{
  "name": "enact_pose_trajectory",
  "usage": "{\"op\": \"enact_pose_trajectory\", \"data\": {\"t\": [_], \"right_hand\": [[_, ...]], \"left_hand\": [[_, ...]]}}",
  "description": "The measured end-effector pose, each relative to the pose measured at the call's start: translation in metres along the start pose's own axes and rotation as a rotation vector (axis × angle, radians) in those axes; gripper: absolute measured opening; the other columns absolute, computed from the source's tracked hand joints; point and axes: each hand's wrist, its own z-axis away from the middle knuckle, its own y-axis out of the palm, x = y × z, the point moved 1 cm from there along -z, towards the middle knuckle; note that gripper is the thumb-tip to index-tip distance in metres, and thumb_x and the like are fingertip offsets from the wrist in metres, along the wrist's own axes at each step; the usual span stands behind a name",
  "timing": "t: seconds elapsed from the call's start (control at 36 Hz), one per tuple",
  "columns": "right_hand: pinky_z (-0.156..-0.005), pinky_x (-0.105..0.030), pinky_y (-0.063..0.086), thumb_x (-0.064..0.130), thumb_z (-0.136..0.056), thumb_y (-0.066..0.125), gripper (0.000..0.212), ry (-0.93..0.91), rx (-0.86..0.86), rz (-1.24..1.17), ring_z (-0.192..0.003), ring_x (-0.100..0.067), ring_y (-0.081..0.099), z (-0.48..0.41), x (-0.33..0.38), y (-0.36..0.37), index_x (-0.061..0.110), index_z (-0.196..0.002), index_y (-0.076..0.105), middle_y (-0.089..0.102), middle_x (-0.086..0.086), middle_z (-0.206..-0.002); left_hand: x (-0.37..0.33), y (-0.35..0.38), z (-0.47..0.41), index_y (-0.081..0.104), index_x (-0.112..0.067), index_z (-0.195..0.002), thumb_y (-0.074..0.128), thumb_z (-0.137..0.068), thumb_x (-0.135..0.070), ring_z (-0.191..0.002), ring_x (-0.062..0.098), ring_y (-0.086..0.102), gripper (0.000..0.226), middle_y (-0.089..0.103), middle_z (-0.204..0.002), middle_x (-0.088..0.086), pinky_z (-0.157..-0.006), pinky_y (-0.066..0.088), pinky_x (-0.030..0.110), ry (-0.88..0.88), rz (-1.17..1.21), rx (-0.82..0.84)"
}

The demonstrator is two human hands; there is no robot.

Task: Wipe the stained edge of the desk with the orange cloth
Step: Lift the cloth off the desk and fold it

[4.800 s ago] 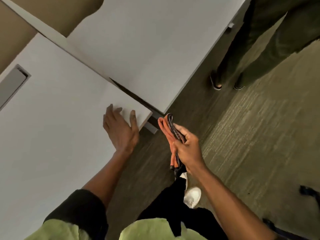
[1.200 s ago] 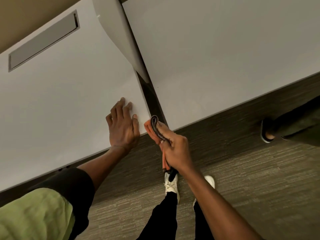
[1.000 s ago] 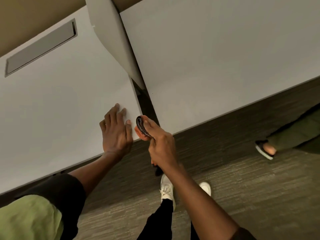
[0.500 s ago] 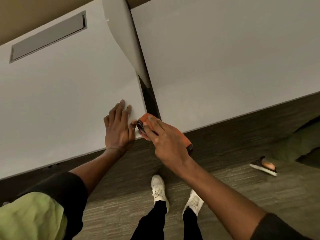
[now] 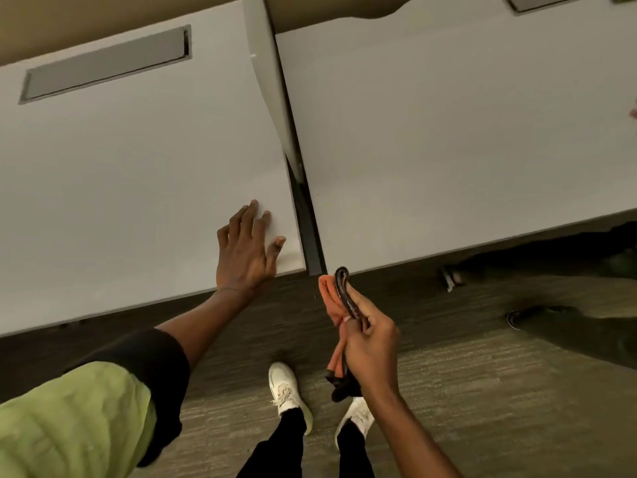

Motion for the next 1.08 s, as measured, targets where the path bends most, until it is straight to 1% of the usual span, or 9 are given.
{"op": "enact_pose_trajectory", "data": {"t": [0.14, 0.25, 0.39, 0.47, 0.61, 0.69, 0.89, 0.97, 1.08], "right_hand": [[-0.101, -0.032, 0.06, -0.008, -0.092, 0.066, 0.051, -0.174, -0.057, 0.072, -0.115, 0.0, 0.067, 0.01, 0.022, -0.018, 0.026, -0.129, 0.072, 0.071, 0.015, -0.124], [-0.099, -0.021, 0.056, -0.011, -0.088, 0.067, 0.052, -0.313, -0.07, 0.132, -0.113, 0.003, 0.067, 0.017, 0.04, -0.023, 0.025, -0.125, 0.074, 0.071, 0.017, -0.118], [-0.098, -0.022, 0.057, -0.013, -0.087, 0.066, 0.054, -0.435, -0.076, 0.167, -0.114, -0.003, 0.068, 0.027, 0.061, -0.013, 0.024, -0.125, 0.073, 0.072, 0.015, -0.118], [-0.099, -0.026, 0.058, -0.017, -0.085, 0.065, 0.057, -0.509, -0.071, 0.186, -0.115, -0.006, 0.069, 0.038, 0.072, 0.001, 0.022, -0.125, 0.073, 0.072, 0.012, -0.12], [-0.104, -0.03, 0.057, -0.021, -0.081, 0.063, 0.066, -0.608, -0.02, 0.253, -0.124, -0.007, 0.066, 0.063, 0.082, 0.034, 0.022, -0.131, 0.071, 0.069, 0.013, -0.127], [-0.106, -0.031, 0.057, -0.021, -0.08, 0.062, 0.071, -0.645, 0.033, 0.28, -0.128, -0.007, 0.063, 0.078, 0.086, 0.056, 0.023, -0.134, 0.07, 0.067, 0.013, -0.133], [-0.101, -0.03, 0.059, -0.017, -0.078, 0.069, 0.064, -0.641, 0.114, 0.314, -0.125, -0.006, 0.064, 0.094, 0.102, 0.104, 0.018, -0.131, 0.07, 0.066, 0.006, -0.132], [-0.097, -0.029, 0.061, -0.016, -0.078, 0.07, 0.062, -0.586, 0.155, 0.248, -0.12, -0.006, 0.067, 0.099, 0.11, 0.125, 0.021, -0.128, 0.069, 0.068, 0.01, -0.125], [-0.094, -0.028, 0.063, -0.007, -0.08, 0.078, 0.057, -0.493, 0.214, 0.151, -0.11, -0.002, 0.072, 0.1, 0.119, 0.151, 0.031, -0.121, 0.069, 0.074, 0.019, -0.113]], "left_hand": [[0.001, 0.0, 0.001, 0.049, -0.013, -0.157, 0.01, -0.107, -0.072, -0.162, 0.035, 0.026, 0.087, 0.032, -0.174, 0.014, -0.127, 0.026, 0.053, -0.012, 0.068, 0.026], [-0.009, -0.01, 0.016, 0.056, -0.011, -0.146, 0.045, -0.11, -0.054, -0.157, 0.032, 0.033, 0.057, 0.041, -0.166, 0.013, -0.124, 0.028, 0.047, -0.007, 0.221, -0.116], [-0.045, -0.043, 0.076, 0.07, -0.018, -0.105, 0.053, -0.11, -0.046, -0.104, 0.02, 0.065, 0.033, 0.072, -0.109, -0.001, -0.087, 0.056, 0.045, -0.137, 0.689, -0.297], [-0.054, -0.07, 0.111, 0.075, -0.027, -0.096, 0.054, -0.108, -0.059, -0.077, 0.011, 0.07, 0.039, 0.076, -0.086, -0.005, -0.067, 0.056, 0.025, -0.35, 1.042, -0.181], [-0.045, -0.102, 0.137, 0.084, -0.022, -0.103, 0.055, -0.102, -0.059, -0.097, 0.015, 0.081, 0.047, 0.085, -0.101, 0.001, -0.087, 0.06, 0.037, -0.533, 1.407, 0.086], [-0.029, -0.122, 0.142, 0.086, -0.023, -0.094, 0.063, -0.095, -0.058, -0.092, 0.017, 0.081, 0.041, 0.084, -0.097, 0.006, -0.084, 0.059, 0.035, -0.583, 1.499, 0.037], [0.021, -0.15, 0.153, 0.084, -0.016, -0.105, 0.074, -0.096, -0.045, -0.095, 0.014, 0.082, 0.033, 0.085, -0.098, 0.005, -0.078, 0.063, 0.022, -0.613, 1.536, 0.001], [0.043, -0.161, 0.159, 0.085, -0.024, -0.102, 0.076, -0.096, -0.041, -0.093, 0.009, 0.081, 0.02, 0.085, -0.095, -0.001, -0.077, 0.061, 0.014, -0.561, 1.457, -0.046], [0.073, -0.172, 0.164, 0.085, -0.041, -0.098, 0.078, -0.094, -0.042, -0.09, 0.008, 0.08, 0.008, 0.085, -0.094, -0.005, -0.076, 0.061, 0.02, -0.539, 1.419, -0.066]]}}
